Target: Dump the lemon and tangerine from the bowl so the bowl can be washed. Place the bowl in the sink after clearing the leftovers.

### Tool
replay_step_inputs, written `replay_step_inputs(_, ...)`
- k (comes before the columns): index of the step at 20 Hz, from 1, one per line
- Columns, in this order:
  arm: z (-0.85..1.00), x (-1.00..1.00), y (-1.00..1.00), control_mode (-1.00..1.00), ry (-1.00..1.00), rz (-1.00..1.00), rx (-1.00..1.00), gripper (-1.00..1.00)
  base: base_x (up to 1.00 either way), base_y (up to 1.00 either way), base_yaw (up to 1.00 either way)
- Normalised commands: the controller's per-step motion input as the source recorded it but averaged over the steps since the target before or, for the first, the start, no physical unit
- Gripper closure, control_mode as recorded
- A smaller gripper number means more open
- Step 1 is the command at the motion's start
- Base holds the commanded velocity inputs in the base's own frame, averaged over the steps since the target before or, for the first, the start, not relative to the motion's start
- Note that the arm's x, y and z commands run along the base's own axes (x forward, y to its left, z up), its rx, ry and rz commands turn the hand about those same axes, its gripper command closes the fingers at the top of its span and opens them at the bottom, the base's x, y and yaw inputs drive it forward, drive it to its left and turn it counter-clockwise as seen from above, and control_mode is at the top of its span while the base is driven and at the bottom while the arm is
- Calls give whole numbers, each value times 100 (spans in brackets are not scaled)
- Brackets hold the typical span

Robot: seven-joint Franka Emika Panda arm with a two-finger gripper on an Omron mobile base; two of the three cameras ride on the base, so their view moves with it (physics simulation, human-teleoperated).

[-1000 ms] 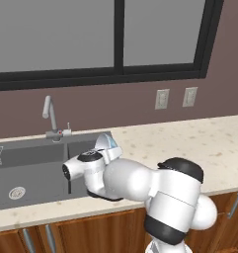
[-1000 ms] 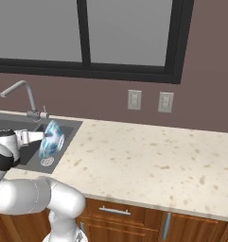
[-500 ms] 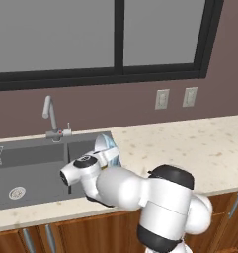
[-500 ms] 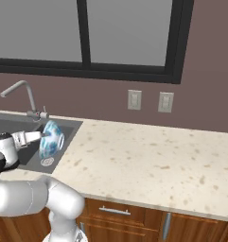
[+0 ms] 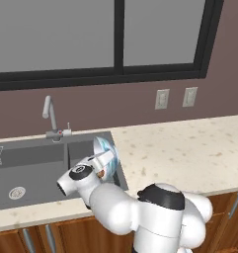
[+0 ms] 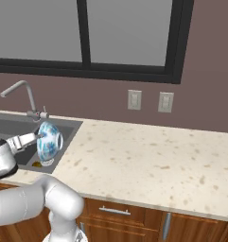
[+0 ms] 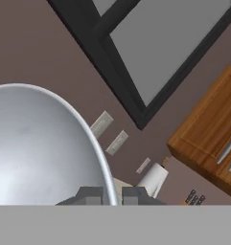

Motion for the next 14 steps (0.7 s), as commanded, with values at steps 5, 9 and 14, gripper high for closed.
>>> replay_step_inputs(5,0,0,0,-100,0,0,0,100,0,0,0)
replay_step_inputs(9,0,0,-12,-100,-2,0,0,100,0,0,0)
replay_step_inputs(14,26,-1,-30,-100,-5,-1,7,100,0,0,0)
